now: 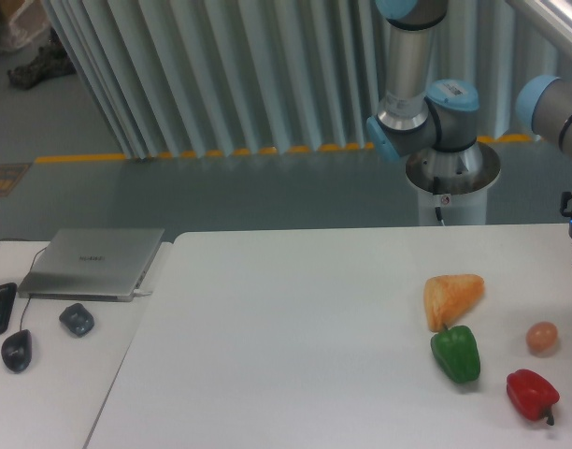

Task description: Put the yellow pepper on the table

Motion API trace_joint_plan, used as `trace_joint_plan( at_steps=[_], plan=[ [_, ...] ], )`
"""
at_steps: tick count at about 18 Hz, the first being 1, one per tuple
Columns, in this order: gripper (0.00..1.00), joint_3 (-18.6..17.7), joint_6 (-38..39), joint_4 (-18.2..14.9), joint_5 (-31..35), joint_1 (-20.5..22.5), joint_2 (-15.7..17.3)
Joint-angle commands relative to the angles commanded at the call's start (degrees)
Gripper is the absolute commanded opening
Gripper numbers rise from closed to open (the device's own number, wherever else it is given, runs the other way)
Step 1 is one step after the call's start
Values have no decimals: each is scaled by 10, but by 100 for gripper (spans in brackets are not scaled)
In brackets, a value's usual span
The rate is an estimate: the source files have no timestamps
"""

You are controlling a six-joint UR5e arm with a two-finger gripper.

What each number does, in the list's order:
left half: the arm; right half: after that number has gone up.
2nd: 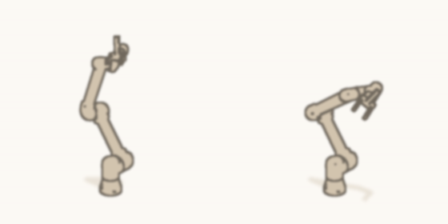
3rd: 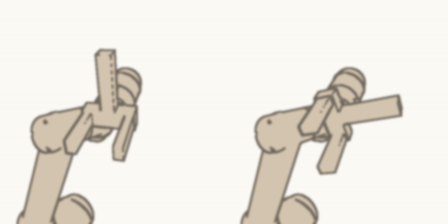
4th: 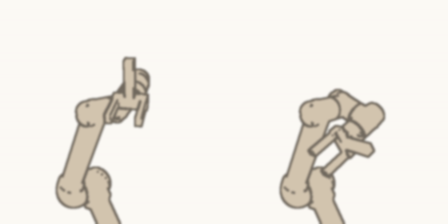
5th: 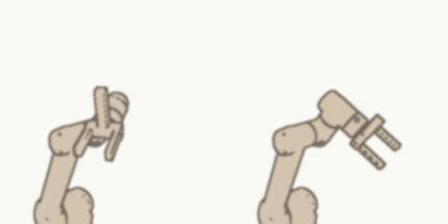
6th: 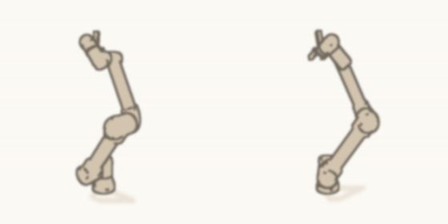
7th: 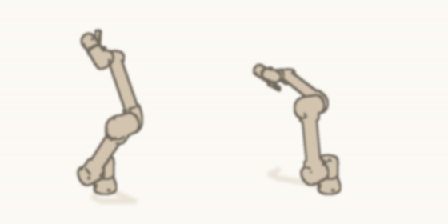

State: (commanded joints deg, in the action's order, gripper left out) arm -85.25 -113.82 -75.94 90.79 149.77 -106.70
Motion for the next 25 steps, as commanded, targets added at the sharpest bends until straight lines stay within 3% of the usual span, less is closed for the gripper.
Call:
trace_joint_plan(
  at_steps=[5,9,16,18,20,25],
  plan=[
    [100,-1,-1,-1,6,3,2],
    [100,-26,5,1,9,39,28],
    [100,-26,-9,3,11,64,30],
    [100,-17,-60,3,18,81,29],
    [100,-1,-154,3,75,90,23],
    [100,40,-280,58,118,102,-28]
  ],
)
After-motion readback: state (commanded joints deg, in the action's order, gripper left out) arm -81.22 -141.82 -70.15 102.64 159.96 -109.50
